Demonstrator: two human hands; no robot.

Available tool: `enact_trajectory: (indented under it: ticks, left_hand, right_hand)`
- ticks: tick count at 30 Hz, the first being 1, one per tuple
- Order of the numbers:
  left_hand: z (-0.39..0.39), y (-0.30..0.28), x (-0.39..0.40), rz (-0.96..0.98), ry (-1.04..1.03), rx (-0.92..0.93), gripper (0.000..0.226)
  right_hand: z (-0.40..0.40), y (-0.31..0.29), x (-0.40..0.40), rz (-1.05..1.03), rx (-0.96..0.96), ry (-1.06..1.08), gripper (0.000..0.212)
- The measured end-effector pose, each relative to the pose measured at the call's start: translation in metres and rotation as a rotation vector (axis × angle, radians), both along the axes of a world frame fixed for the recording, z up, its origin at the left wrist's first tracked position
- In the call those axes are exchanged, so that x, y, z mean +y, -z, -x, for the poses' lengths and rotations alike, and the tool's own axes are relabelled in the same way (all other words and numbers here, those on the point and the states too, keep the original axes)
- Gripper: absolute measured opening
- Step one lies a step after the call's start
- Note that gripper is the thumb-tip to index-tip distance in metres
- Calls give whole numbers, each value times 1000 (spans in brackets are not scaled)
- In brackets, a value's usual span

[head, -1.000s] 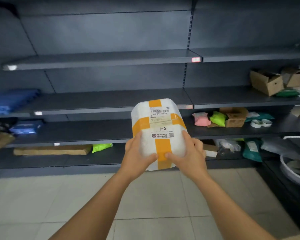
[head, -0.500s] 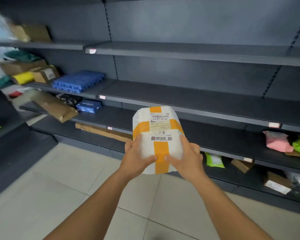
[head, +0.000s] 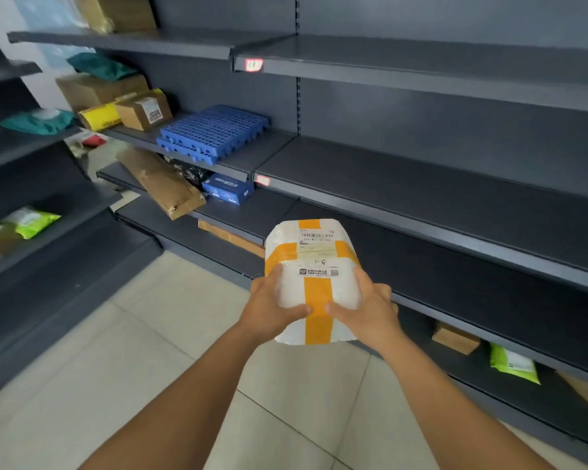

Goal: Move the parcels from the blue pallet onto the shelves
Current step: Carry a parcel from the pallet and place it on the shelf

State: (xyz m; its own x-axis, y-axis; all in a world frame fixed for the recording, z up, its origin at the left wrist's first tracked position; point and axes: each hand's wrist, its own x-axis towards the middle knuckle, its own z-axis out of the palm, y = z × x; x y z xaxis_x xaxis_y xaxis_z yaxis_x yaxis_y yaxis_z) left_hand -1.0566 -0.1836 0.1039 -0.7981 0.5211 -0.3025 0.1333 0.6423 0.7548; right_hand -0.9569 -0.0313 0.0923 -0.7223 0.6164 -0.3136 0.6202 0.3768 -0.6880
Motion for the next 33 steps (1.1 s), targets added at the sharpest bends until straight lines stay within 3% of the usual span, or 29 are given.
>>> enact_trajectory:
  ticks: [9, 17, 23, 33]
  left_hand:
    - [164, 48, -12, 67, 132, -64, 97]
    - [294, 88, -3, 154, 307, -74, 110]
    - [354, 142, 48, 161, 428, -30, 109]
    - [436, 244, 149, 87, 457, 65, 104]
  right_hand:
    - [147, 35, -24, 27, -135, 102, 93]
    - [259, 77, -33, 75, -191, 234, 96]
    - [301, 135, 5, 73, -178, 290, 99]
    - [374, 244, 96, -71, -41, 307, 99]
